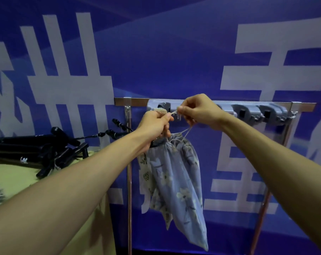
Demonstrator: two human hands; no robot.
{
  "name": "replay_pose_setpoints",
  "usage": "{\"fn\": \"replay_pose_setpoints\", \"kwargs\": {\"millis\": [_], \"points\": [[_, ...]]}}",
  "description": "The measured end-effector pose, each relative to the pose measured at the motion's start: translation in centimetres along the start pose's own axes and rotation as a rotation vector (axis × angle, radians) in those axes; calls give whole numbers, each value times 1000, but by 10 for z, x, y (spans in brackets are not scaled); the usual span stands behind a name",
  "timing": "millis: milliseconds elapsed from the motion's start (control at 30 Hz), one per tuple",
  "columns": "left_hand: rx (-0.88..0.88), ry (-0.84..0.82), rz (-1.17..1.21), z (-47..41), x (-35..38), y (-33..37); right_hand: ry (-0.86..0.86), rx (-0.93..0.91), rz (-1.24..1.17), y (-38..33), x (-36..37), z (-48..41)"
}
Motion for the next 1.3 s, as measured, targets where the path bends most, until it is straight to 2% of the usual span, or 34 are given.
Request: {"fn": "replay_pose_setpoints", "kwargs": {"millis": [100, 200, 300, 467, 600, 700, 933, 1133, 1300], "points": [[6, 90, -41, -19, 3, -6, 107, 28, 41, 7, 6, -17], [-26, 156, -85, -31, 11, -13, 192, 32, 180, 9, 10, -27], [-76, 166, -129, -35, 18, -25, 121, 84, 320, 11, 20, -29], [-104, 4, -121, -27, 22, -41, -6, 223, 189, 15, 29, -20], [-148, -156, -95, -21, 19, -38, -33, 183, 300, 9, 28, -14], [-157, -210, -135, -11, 3, -29, -18, 182, 380, -2, 24, -9], [-114, -117, -251, 28, -90, -8, 114, 35, 576, -53, 28, 15], [-134, 1, -341, 74, -189, -2, -54, -149, 567, -118, 103, 39], [-110, 7, -494, 121, -259, -1, -248, -272, 548, -166, 179, 56]]}}
Point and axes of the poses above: each hand's wrist, its own z-axis away from the middle knuckle, its own x-axis out of the palm, y = z × x, the point moved 4 cm from there along -z, towards the middle knuckle, and after that the axes turned 8 degrees about y, right-handed, at the moved point
